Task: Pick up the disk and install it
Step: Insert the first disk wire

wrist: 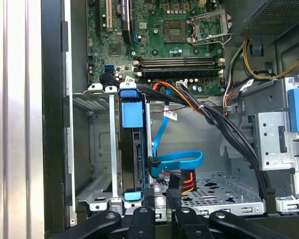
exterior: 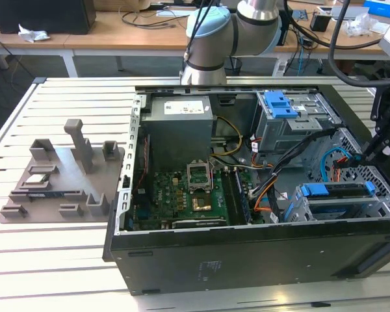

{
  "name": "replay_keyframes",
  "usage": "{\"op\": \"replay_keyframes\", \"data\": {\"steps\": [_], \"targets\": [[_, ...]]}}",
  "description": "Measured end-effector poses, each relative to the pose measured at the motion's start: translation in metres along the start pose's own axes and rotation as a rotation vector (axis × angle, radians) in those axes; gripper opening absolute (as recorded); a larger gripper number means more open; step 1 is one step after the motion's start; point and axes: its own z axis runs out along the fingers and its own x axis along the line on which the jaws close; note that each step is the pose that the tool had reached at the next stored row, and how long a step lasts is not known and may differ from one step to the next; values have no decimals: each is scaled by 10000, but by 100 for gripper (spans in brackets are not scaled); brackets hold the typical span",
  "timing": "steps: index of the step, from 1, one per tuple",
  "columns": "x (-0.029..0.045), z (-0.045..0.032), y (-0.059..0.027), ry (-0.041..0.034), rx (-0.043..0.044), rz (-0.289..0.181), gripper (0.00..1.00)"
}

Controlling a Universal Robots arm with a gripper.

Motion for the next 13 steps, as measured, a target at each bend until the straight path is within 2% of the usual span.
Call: {"op": "replay_keyframes", "data": {"steps": [6, 10, 11, 12, 13], "targets": [[-48, 10, 1, 0, 0, 0, 24], [-123, 46, 3, 2, 1, 0, 24], [-132, 57, 8, 21, 1, 1, 24], [-139, 74, 17, 115, 5, 9, 24], [-145, 83, 23, 158, 7, 13, 24]]}}
